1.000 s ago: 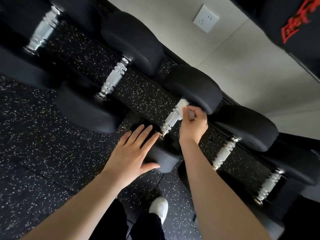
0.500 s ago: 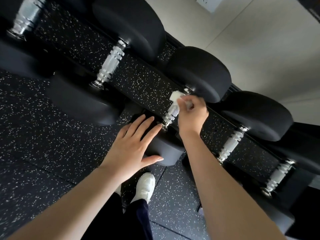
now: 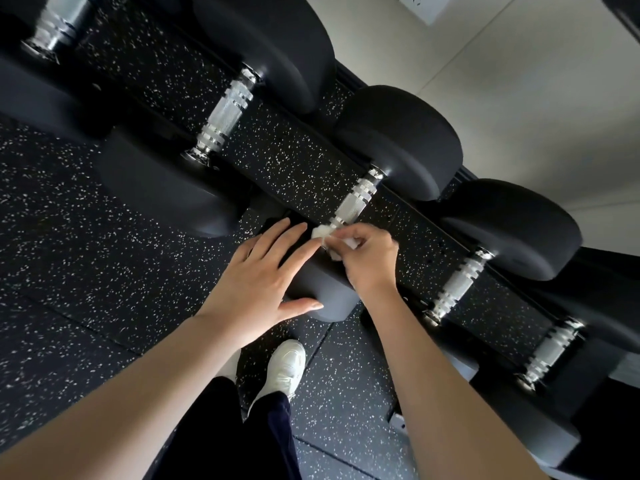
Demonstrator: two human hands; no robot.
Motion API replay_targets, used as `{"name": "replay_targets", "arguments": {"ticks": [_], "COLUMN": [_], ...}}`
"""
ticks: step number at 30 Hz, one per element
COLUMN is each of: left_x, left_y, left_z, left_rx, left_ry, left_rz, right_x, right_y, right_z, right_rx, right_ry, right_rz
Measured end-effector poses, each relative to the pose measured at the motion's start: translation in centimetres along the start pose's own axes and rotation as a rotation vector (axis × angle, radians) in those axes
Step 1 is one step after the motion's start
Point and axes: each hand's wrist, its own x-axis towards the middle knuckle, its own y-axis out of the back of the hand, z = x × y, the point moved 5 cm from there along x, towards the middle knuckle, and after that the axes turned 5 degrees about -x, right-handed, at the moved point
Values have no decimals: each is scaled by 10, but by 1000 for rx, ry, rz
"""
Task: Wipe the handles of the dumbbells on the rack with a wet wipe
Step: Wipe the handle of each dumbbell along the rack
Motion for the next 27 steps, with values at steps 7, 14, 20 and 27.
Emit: {"name": "replay_targets", "arguments": {"ticks": [7, 14, 20, 27], "left_x": [0, -1, -1, -1], "left_y": [2, 1, 1, 1], "left_z": [1, 2, 3, 3], "left_rx": [-9, 3, 6, 7], "left_ry": [4, 11, -2, -5], "left_rz": [-10, -8, 2, -2], "right_x": [-4, -3, 9, 21], "right_y": [2, -1, 5, 12], "right_z": [20, 27, 28, 19], "right_rx": [82, 297, 441, 476], "right_ry": [-122, -195, -255, -193], "right_rz": [-15, 124, 267, 365]}}
